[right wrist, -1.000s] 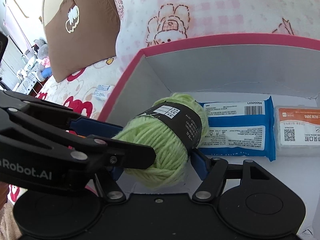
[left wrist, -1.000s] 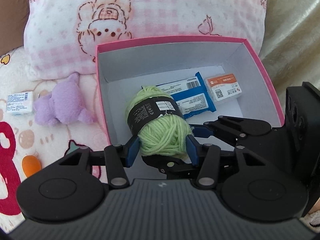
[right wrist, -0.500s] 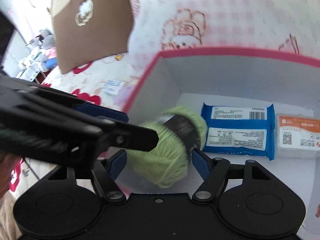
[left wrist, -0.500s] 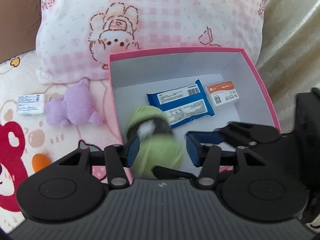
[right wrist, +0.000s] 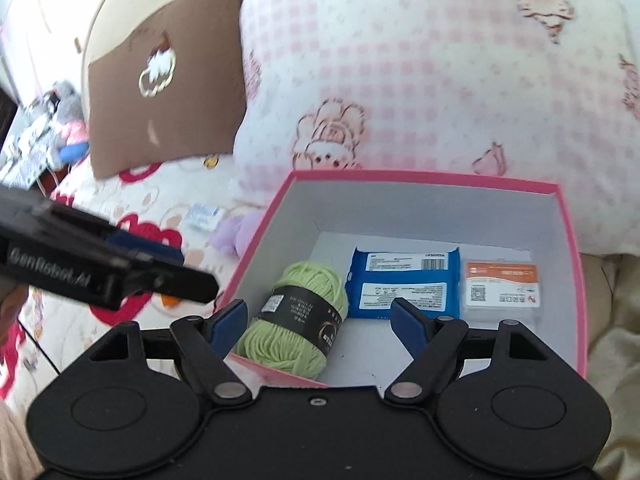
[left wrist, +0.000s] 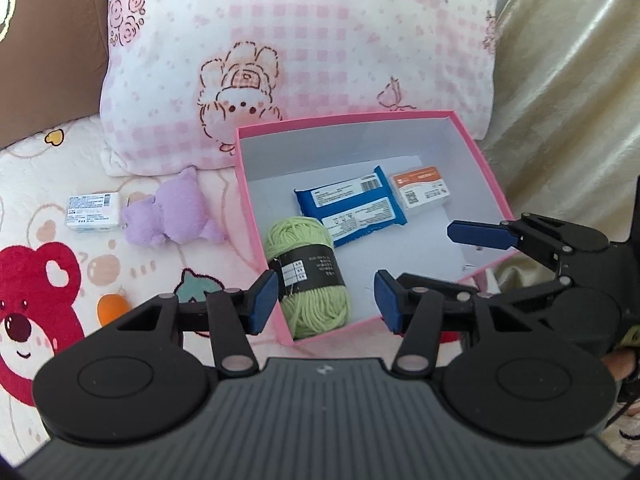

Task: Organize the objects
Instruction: 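Withdraw the left tool up and away from the pink box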

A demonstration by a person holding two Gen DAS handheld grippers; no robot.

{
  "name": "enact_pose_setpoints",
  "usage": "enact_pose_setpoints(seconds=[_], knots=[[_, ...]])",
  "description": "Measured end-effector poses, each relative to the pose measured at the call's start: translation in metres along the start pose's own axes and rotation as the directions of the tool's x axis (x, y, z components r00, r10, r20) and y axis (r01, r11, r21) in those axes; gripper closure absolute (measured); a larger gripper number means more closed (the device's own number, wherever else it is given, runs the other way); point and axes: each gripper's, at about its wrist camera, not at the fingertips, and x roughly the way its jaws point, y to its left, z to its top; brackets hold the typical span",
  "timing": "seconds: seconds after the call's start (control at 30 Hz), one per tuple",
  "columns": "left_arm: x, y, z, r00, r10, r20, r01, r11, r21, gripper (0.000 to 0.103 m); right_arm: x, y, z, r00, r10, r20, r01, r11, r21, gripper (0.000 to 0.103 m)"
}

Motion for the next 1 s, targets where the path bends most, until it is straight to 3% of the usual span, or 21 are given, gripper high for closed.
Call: enact_pose_setpoints(seconds=[0.2, 0.47, 0.73, 0.8, 1.0], knots=[[-0.022, 0.0, -0.011, 1.0, -0.019, 0.016, 0.019, 1.0, 0.009, 0.049, -0.022, 0.014, -0.002, 1.0, -0.023, 0.006, 0.023, 1.0, -0.006, 0.021], [-0.048, 0.001, -0.025, 0.999, -0.031, 0.037, 0.03, 0.999, 0.035, 0.048, -0.04, 0.044, -0.003, 0.997, -0.057, -0.048, 0.053, 0.996, -0.076, 0.021], [-0.074, 0.009, -0.039, 0.997, -0.036, 0.062, 0.034, 0.999, 0.033, 0.043, -0.051, 0.078, -0.008, 0.998, -0.012, -0.069, 0.001, 0.986, -0.169, 0.015], [-0.079, 0.01, -0.044, 0.998, -0.034, 0.061, 0.032, 0.999, 0.032, 0.04, -0.052, 0.087, -0.009, 0.997, -0.009, -0.077, -0.006, 0.981, -0.191, 0.009], [-0.096, 0.021, -0.056, 0.998, -0.011, 0.054, 0.011, 1.0, -0.002, 0.022, -0.055, 0.11, -0.011, 0.996, -0.03, -0.087, 0.007, 0.967, -0.253, 0.008]])
